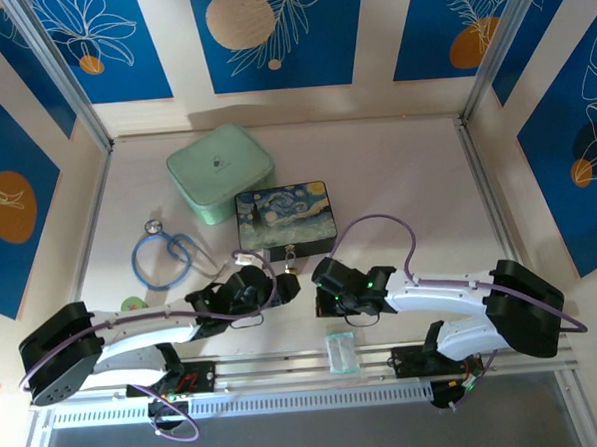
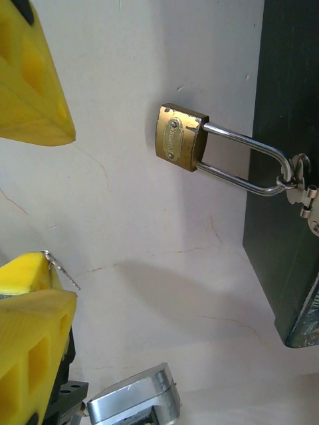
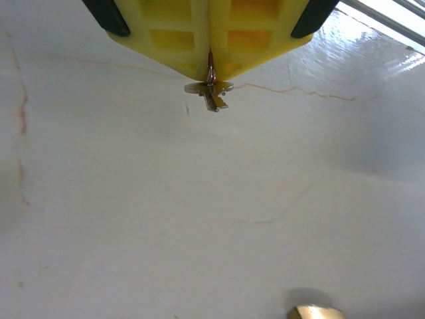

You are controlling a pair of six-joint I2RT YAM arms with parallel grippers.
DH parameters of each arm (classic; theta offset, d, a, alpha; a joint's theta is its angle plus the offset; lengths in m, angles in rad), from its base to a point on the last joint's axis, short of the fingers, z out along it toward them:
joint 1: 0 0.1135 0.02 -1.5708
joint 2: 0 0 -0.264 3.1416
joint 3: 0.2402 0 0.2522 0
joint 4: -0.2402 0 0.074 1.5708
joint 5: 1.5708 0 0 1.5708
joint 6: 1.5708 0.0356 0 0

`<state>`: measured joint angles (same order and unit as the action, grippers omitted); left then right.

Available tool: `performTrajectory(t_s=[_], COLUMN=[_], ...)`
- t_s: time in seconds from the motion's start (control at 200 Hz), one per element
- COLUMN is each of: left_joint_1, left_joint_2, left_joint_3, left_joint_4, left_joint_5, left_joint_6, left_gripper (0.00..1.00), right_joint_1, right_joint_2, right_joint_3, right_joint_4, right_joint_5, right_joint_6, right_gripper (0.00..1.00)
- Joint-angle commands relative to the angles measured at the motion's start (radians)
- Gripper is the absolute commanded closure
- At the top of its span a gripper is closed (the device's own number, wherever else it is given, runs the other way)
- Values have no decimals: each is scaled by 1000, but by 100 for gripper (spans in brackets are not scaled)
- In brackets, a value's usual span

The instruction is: Unlock a padlock with a key

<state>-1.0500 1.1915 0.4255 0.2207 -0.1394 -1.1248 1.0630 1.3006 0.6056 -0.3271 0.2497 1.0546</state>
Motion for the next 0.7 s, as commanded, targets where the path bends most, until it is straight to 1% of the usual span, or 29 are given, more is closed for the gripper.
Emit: performTrajectory(t_s=[0.0,0.115,0.2,0.23,0.305,0.35,0.42,0.485,0.525,0.67,0.695], left_joint_1=[-8,-8,-8,-8,-8,-8,-8,-8,-8,-8,-8], left_joint_2=[8,2,0,0,-1,0,-1,-3,-4,-8,-9], left_joint_3=[42,56,66,68,68,67,63,61,61,68,71], left_joint_4=[1,-27,-44,-45,-46,-47,-51,-55,-58,-70,-73], left_joint_5=[8,-1,-6,-6,-6,-5,-5,-8,-11,-17,-19], left_joint_6=[-2,13,20,21,19,19,19,18,18,26,28], left_gripper=[42,41,41,40,40,39,39,38,38,38,38], right_joint_1=[-7,7,6,4,0,-1,-2,-2,-5,-11,-11], right_joint_2=[32,62,74,79,85,83,75,61,52,32,34], right_joint_3=[7,47,52,51,54,57,67,75,78,81,82], right_joint_4=[-124,-259,-295,-299,-318,-329,-357,-376,-381,-377,-370], right_joint_5=[-31,13,13,9,9,10,19,35,46,71,73], right_joint_6=[-13,-8,-6,-10,-4,-1,5,7,8,18,18], right_gripper=[100,100,100,98,91,82,66,55,53,52,50])
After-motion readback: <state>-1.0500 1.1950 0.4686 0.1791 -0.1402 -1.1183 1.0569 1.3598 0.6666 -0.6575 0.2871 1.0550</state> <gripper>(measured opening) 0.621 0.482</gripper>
